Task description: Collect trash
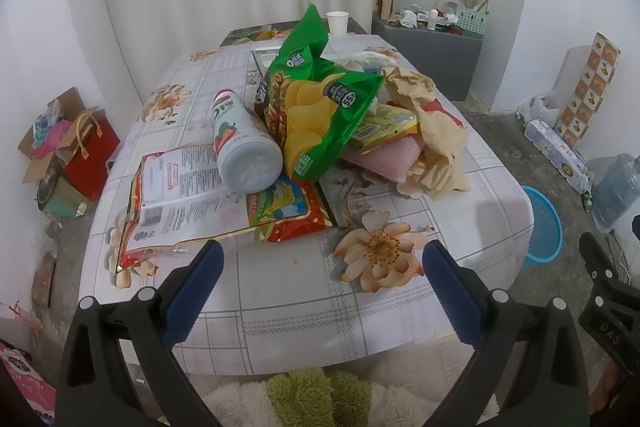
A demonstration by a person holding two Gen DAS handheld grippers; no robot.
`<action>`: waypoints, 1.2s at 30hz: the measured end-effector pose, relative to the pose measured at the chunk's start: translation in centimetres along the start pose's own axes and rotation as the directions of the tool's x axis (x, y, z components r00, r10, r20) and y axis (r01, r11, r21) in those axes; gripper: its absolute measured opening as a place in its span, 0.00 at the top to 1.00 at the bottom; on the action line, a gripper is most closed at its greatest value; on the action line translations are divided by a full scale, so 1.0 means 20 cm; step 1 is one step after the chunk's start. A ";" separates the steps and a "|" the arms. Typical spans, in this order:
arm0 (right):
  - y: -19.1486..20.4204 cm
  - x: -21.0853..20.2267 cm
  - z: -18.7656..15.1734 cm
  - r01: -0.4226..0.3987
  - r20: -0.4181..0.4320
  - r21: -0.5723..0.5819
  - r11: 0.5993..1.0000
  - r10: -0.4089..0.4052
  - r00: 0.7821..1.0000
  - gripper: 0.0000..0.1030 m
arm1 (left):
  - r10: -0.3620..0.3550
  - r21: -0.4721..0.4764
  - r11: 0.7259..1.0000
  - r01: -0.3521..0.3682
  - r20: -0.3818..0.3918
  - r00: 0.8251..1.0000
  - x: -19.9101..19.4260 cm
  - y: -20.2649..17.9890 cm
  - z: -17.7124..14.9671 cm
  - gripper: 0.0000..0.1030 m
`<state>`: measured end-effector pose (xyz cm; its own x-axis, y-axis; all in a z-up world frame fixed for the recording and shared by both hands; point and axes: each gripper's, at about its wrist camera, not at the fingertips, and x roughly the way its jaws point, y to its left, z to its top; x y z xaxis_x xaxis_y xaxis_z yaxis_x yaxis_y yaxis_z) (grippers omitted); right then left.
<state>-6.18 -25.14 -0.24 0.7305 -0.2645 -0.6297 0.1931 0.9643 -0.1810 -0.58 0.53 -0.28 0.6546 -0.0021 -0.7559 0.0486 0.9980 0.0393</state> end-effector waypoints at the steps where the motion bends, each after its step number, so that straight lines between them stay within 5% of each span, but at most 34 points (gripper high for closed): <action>1: 0.00 0.00 0.00 0.001 0.000 0.000 1.000 -0.001 1.000 0.07 | 0.000 0.000 1.000 0.000 -0.001 1.000 0.00 0.00 0.01 0.05; 36: 0.00 0.00 0.00 -0.002 0.002 -0.002 1.000 0.002 1.000 0.07 | -0.002 -0.003 1.000 0.002 -0.010 1.000 0.00 0.00 0.00 0.05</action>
<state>-6.15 -25.07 -0.15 0.7318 -0.2626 -0.6289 0.1905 0.9648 -0.1812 -0.48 0.44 -0.33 0.6470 -0.0031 -0.7625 0.0473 0.9982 0.0361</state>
